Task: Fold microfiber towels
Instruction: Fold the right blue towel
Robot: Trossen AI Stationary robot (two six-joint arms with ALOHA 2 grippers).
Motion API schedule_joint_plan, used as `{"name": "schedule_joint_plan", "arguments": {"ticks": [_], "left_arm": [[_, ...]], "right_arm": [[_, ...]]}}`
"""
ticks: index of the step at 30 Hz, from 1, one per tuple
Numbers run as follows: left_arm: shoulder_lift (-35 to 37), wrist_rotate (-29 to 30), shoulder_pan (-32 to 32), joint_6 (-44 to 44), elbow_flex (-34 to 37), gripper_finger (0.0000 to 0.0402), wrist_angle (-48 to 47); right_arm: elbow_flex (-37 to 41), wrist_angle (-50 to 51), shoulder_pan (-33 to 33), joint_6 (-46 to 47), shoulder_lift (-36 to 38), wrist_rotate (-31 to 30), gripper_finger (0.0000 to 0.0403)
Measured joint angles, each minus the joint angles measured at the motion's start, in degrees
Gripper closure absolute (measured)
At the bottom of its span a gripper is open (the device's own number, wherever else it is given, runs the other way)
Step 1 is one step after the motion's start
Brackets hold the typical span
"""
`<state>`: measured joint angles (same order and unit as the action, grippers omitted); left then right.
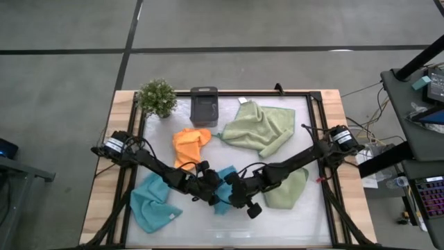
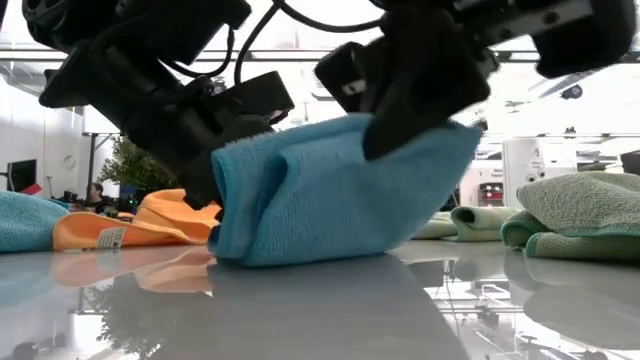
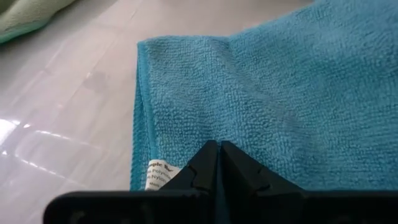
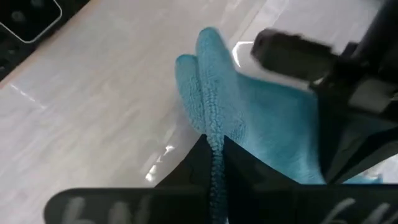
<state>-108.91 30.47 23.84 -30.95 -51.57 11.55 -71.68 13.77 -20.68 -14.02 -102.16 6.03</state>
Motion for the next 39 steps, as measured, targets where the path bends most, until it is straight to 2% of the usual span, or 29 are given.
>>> {"name": "schedule_joint_plan", "arguments": {"ticks": [7, 13, 28, 32, 39], "left_arm": [[-0.15, -1.0, 0.84, 0.34, -0.46, 0.0394, 0.03], [-0.15, -1.93, 0.89, 0.66, -0.46, 0.0394, 0.08], [0.51, -4.01, 0.96, 3.29, -0.44, 0.0389, 1.56], [1.27, -4.77, 0.98, 4.53, -0.44, 0.0359, 1.51], [2.01, -4.91, 0.96, 4.89, -0.44, 0.027, 1.16]], "right_arm": [[-1.79, 1.08, 3.6, -0.59, -0.12, 0.73, 0.0391], [-1.01, 0.9, 7.55, -0.13, -0.4, 7.98, 0.039], [1.5, -1.33, 11.18, -1.15, -0.4, 8.11, 0.039], [2.4, -2.79, 11.78, -1.66, -0.4, 8.15, 0.039], [4.73, -5.05, 13.11, -1.62, -0.4, 8.16, 0.039]]}}
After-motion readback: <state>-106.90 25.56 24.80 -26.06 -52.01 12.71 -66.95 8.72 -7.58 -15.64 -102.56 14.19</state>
